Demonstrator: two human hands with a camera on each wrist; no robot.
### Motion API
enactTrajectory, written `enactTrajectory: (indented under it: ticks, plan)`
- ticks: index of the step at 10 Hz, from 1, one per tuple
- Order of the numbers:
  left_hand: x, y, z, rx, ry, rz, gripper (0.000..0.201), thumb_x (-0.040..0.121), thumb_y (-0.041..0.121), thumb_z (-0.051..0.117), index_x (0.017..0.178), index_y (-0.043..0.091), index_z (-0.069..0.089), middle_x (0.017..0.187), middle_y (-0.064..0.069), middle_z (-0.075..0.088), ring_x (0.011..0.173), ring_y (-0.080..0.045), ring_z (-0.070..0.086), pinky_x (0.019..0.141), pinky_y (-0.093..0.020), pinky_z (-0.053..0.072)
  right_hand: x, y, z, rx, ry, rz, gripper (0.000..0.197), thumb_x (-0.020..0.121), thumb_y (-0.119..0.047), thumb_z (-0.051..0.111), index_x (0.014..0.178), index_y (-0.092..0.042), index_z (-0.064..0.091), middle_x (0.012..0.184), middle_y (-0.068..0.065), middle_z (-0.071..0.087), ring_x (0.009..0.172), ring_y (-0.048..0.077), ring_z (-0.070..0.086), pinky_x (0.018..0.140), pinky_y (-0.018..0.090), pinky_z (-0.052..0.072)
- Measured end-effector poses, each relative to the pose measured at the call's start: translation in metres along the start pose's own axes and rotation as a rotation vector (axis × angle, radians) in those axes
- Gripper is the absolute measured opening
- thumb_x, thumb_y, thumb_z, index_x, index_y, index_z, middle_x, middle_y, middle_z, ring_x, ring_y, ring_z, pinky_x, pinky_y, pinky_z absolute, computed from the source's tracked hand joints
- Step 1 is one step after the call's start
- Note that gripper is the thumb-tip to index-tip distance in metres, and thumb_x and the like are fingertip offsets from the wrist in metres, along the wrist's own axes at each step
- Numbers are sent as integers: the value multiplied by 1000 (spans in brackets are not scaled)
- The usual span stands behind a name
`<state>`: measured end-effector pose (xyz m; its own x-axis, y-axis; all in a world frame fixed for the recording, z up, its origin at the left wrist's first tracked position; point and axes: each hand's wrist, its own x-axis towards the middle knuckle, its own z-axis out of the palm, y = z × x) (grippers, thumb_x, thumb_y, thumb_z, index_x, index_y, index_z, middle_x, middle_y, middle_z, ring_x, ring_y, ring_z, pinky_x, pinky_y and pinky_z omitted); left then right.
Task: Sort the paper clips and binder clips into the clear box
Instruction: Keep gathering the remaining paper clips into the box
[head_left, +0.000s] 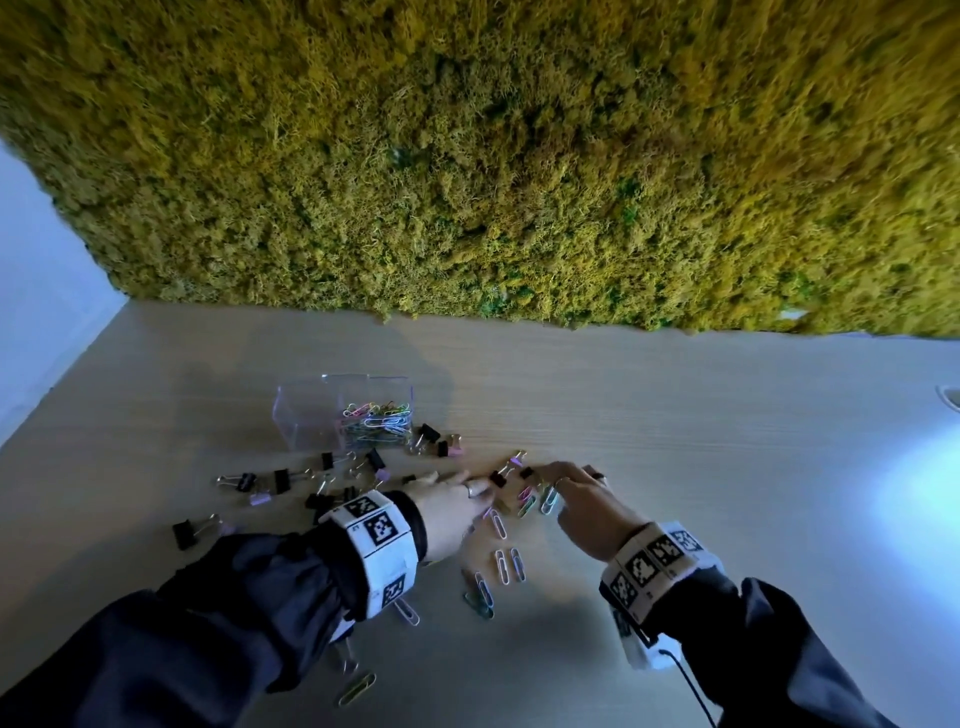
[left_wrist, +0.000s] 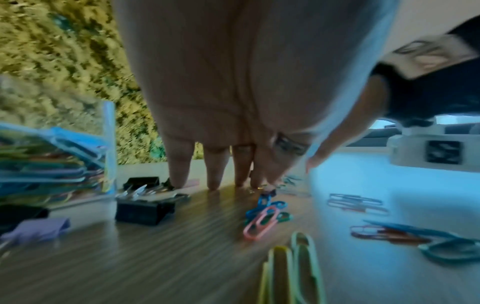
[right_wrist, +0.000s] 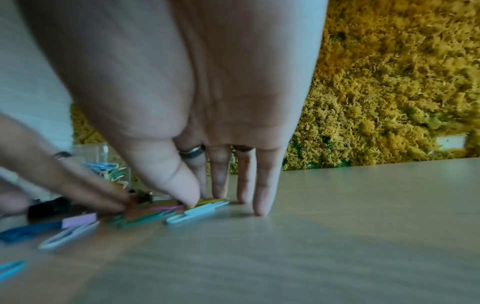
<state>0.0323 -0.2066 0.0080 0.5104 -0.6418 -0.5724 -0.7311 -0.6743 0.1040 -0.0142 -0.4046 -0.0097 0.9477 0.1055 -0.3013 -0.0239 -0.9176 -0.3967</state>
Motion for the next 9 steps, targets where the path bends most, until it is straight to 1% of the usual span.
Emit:
enactTrajectory:
  ticks: [1,2,3,4,5,6,7,8,9]
  plan:
    - [6,-11,-4,-111,229,-28,54,88,-1,35,137,18,35,146,2,33,137,-23,27,109,-39,33,-5,-1,7,-71,1,45,47,76,0,39,119,-13,53,137,-7,35,124,28,32,101,34,33]
    - [12,-15,-10,-233,330,-53,34,86,21,57,119,19,53,121,-3,52,113,-23,48,93,-36,44,-5,-10,7,-81,28,91,50,81,-10,34,130,-18,42,137,0,34,123,28,31,100,39,37]
    - [19,-14,-11,-323,304,-85,15,84,17,60,98,13,60,107,-7,54,100,-26,54,86,-39,47,-1,-20,7,-77,51,126,41,87,-12,35,127,-15,44,134,7,41,121,25,40,97,40,39]
    - [21,-13,-10,-341,293,-108,5,83,10,56,86,11,60,102,-8,56,92,-25,56,83,-41,49,-1,-19,16,-93,39,106,43,87,-15,27,126,-15,44,132,5,42,122,24,39,96,36,41]
    - [19,-14,-10,-360,327,-116,9,82,7,53,89,12,56,101,-9,57,87,-26,56,80,-40,50,-5,-16,23,-128,11,77,63,75,-24,7,125,-19,44,127,2,43,121,25,38,92,36,46]
    - [12,-12,-11,-327,311,-19,27,85,10,53,109,22,54,106,-2,54,89,-25,56,77,-36,51,-11,-16,24,-144,15,57,64,73,-29,7,122,-19,48,123,0,45,117,24,42,90,34,47]
    - [4,-8,-12,-207,275,46,35,89,18,51,121,31,54,115,4,51,97,-21,55,75,-29,48,-16,-14,27,-144,2,48,65,75,-28,7,129,-22,42,128,-2,44,121,21,40,92,30,44]
    - [0,-9,-11,-194,302,23,31,89,25,52,119,32,57,115,6,52,103,-18,53,76,-25,41,-24,-21,19,-51,34,84,43,88,-12,32,128,-21,44,131,2,42,119,21,41,94,31,39]
    - [-3,-13,-11,-197,332,-17,31,89,31,53,119,30,58,115,5,54,107,-17,51,87,-30,44,-27,-26,15,-53,24,84,39,88,-10,37,125,-18,46,131,5,42,117,23,42,94,33,39]
